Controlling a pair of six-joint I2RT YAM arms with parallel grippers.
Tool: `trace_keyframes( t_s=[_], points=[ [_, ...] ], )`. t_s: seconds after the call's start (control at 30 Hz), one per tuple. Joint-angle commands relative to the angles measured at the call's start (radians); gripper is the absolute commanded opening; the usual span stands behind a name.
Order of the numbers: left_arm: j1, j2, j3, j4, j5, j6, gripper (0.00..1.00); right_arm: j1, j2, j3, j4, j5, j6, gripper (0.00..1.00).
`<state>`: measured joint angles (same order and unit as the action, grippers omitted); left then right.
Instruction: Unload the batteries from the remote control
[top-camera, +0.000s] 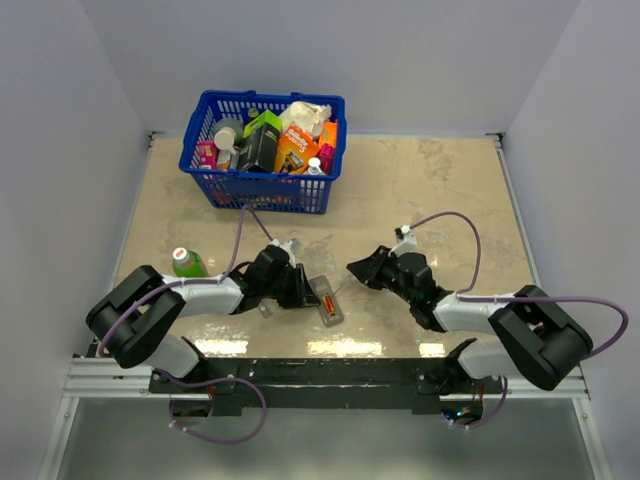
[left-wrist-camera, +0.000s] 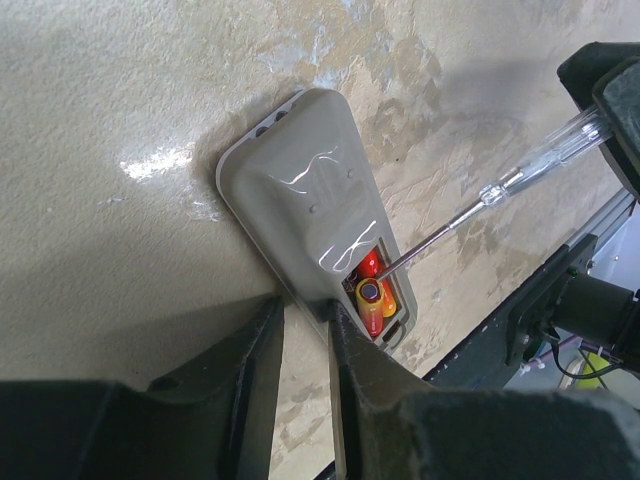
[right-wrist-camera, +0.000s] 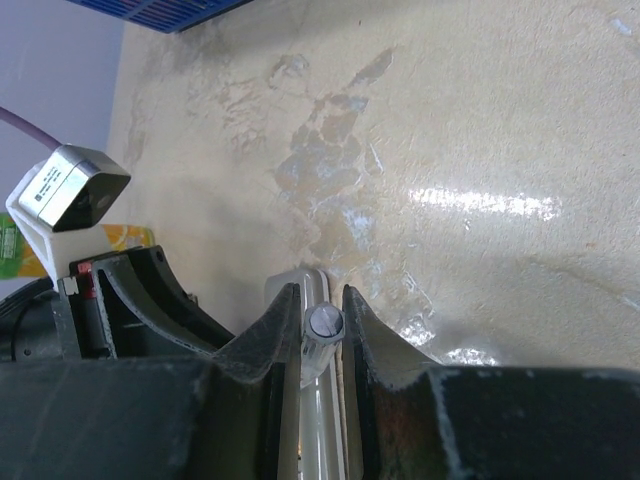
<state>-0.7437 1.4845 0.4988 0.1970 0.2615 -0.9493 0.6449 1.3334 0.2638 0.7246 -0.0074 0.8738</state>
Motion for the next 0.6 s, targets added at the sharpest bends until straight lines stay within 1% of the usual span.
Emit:
trace_keyframes(
  t_s=[0.0, 0.2, 0.33, 0.43, 0.57],
  points=[
    [-0.031, 0.030, 0.017, 0.002, -0.071, 0.024, 0.29, -0.008, 0.026, -0.026, -0.146, -0.006, -0.102, 0.00],
    [-0.031, 0.034, 0.018, -0.005, -0.076, 0.027, 0.29, -0.007, -0.065, 0.023, -0.226, -0.046, -0.142, 0.00],
    [-0.031, 0.037, 0.021, 0.002, -0.076, 0.027, 0.29, -0.008, -0.132, 0.032, -0.235, -0.129, -0.153, 0.00],
    [-0.032, 0.042, 0.021, 0.002, -0.076, 0.029, 0.29, -0.008, -0.184, 0.026, -0.261, -0.134, -0.157, 0.00],
    [-0.034, 0.048, 0.027, -0.005, -0.074, 0.029, 0.30, -0.008, -0.209, 0.041, -0.290, -0.138, -0.183, 0.00]
  ],
)
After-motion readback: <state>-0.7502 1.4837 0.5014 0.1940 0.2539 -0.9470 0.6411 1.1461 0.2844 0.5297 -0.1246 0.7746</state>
